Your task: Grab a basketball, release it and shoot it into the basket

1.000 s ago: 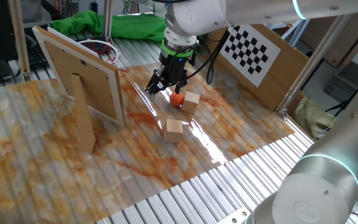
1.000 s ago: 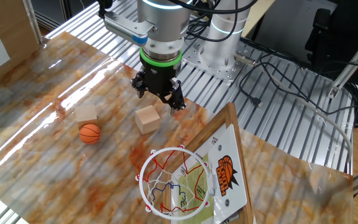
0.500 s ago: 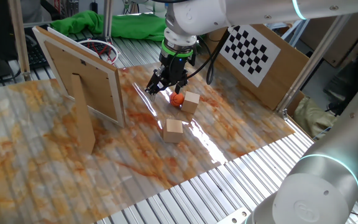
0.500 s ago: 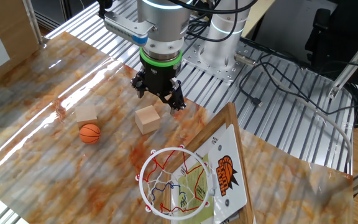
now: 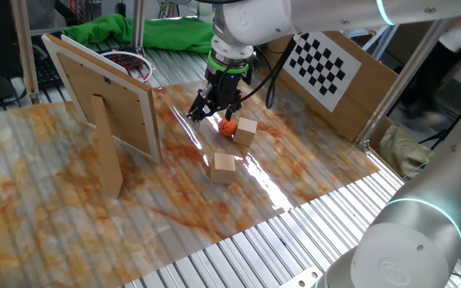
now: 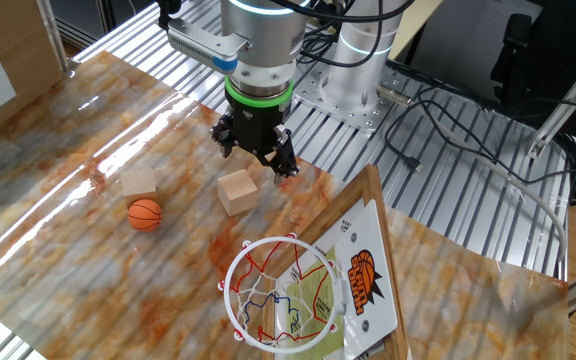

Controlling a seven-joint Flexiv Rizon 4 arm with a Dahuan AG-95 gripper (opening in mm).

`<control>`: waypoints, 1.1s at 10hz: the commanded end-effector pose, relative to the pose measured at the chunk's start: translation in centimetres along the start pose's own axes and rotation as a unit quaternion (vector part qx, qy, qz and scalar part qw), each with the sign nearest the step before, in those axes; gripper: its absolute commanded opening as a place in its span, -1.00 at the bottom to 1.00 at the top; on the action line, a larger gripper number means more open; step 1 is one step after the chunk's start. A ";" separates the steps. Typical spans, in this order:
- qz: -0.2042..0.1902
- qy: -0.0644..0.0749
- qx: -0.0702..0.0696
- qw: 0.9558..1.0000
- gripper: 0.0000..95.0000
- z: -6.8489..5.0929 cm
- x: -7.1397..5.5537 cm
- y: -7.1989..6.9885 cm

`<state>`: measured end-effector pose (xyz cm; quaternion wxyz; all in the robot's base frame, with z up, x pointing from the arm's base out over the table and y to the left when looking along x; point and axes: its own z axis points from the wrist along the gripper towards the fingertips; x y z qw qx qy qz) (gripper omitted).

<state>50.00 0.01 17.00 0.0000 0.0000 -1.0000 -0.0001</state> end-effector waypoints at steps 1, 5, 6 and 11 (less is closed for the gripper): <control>0.075 -0.005 0.004 0.997 -1.00 0.1 0.0 0.0; 0.077 -0.006 0.003 0.997 -1.00 0.5 0.6 0.3; 0.076 -0.006 0.003 0.997 -1.00 0.5 0.6 0.3; 0.080 -0.005 0.004 0.997 -1.00 0.7 0.9 0.4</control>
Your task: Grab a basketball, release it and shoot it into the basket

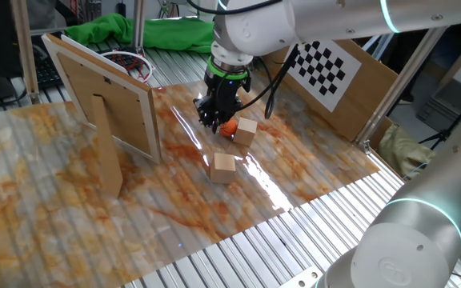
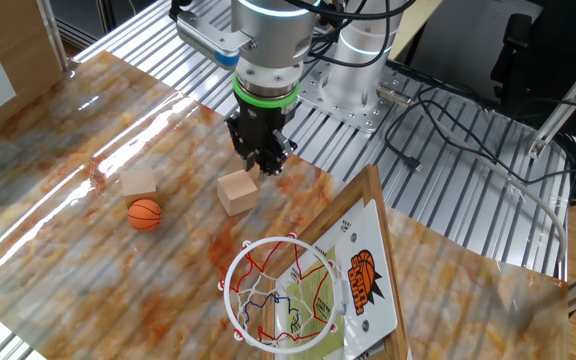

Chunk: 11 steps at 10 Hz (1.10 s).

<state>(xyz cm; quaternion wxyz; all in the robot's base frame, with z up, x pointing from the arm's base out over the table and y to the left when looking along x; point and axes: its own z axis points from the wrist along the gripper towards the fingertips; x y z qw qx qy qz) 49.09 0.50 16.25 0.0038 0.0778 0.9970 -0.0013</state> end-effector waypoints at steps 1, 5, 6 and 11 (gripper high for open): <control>0.004 0.000 0.002 1.000 -1.00 0.0 0.0 -0.1; 0.013 0.000 0.001 1.000 -1.00 0.2 -0.1 0.0; 0.019 0.001 0.000 1.000 -1.00 0.2 -0.1 0.0; 0.044 0.006 -0.004 0.999 -1.00 1.6 -0.7 -0.7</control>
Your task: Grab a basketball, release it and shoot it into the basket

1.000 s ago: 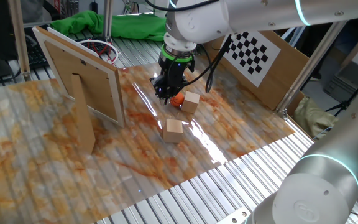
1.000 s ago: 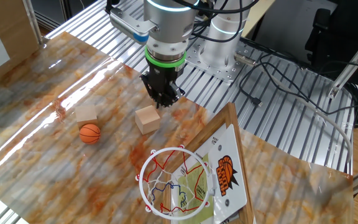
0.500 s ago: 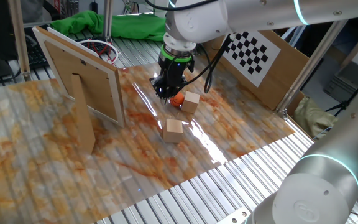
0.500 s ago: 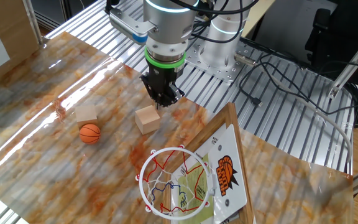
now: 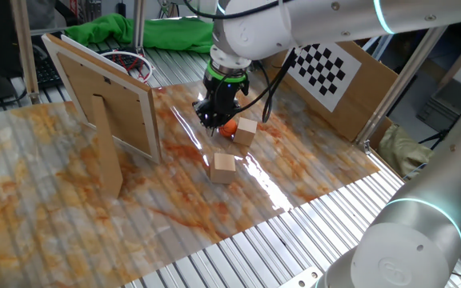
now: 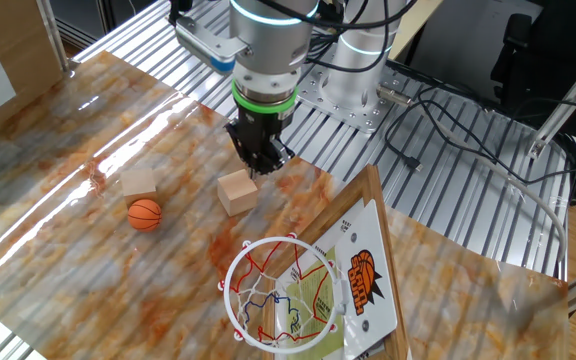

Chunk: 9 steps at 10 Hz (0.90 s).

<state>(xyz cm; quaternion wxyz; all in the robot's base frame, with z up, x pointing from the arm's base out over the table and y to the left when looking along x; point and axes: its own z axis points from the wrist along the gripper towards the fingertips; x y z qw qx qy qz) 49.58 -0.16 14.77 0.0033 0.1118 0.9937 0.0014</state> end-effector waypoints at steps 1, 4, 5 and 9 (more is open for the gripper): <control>0.018 0.007 -0.002 1.000 -1.00 0.4 -0.3 -0.3; 0.067 0.008 -0.006 0.998 -1.00 1.8 -1.1 -1.1; 0.088 0.008 -0.006 0.996 -1.00 2.0 -1.4 -1.2; 0.172 0.018 -0.005 0.985 -1.00 3.0 -3.6 -2.2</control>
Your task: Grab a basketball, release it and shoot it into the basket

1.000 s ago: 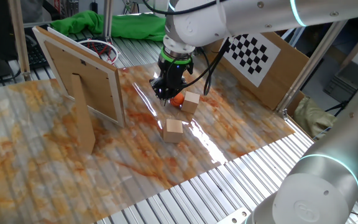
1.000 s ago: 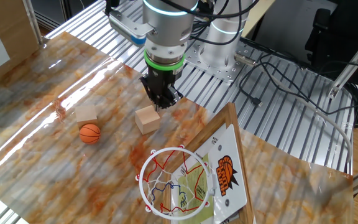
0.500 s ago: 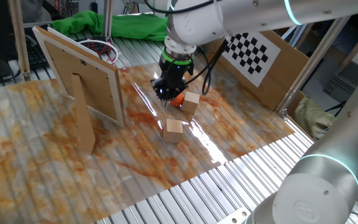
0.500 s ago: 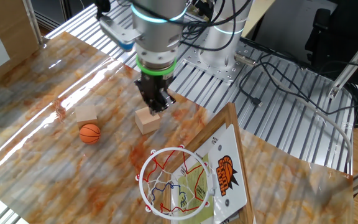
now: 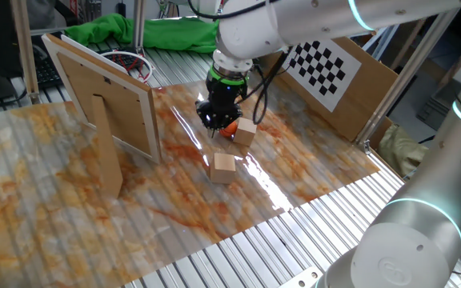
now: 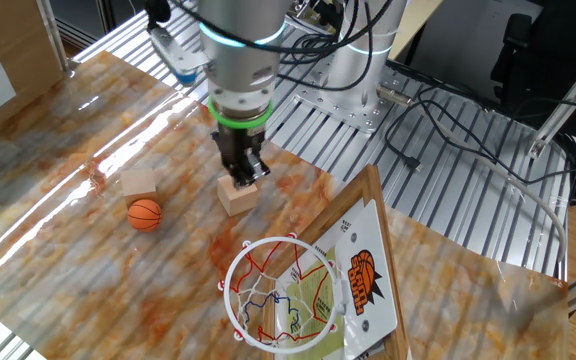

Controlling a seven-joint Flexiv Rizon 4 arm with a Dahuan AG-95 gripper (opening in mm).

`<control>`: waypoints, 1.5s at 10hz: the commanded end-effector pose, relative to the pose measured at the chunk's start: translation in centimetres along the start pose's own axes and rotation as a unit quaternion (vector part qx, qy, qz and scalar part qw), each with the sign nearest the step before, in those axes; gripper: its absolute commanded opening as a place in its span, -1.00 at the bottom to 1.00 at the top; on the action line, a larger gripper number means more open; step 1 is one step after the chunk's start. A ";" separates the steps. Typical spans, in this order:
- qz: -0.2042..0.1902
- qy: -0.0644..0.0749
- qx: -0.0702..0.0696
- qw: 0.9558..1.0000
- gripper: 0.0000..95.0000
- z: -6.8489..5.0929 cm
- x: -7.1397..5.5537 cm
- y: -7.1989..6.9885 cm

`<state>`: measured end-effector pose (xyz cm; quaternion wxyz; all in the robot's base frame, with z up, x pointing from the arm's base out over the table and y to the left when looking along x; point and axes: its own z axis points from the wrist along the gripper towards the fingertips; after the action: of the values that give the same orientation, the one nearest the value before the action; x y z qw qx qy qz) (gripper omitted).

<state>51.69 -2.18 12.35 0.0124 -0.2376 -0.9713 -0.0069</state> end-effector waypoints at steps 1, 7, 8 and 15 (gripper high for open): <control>0.070 0.001 -0.002 0.998 -1.00 0.7 -1.9 -0.6; 0.235 -0.025 0.011 0.972 -1.00 1.8 -5.0 -1.5; 0.264 -0.027 0.004 0.964 -1.00 2.0 -5.7 -1.5; 0.374 -0.010 -0.035 0.927 -0.60 2.7 -9.2 -4.4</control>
<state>57.46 -9.58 9.47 -0.0015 -0.5686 -0.8221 -0.0273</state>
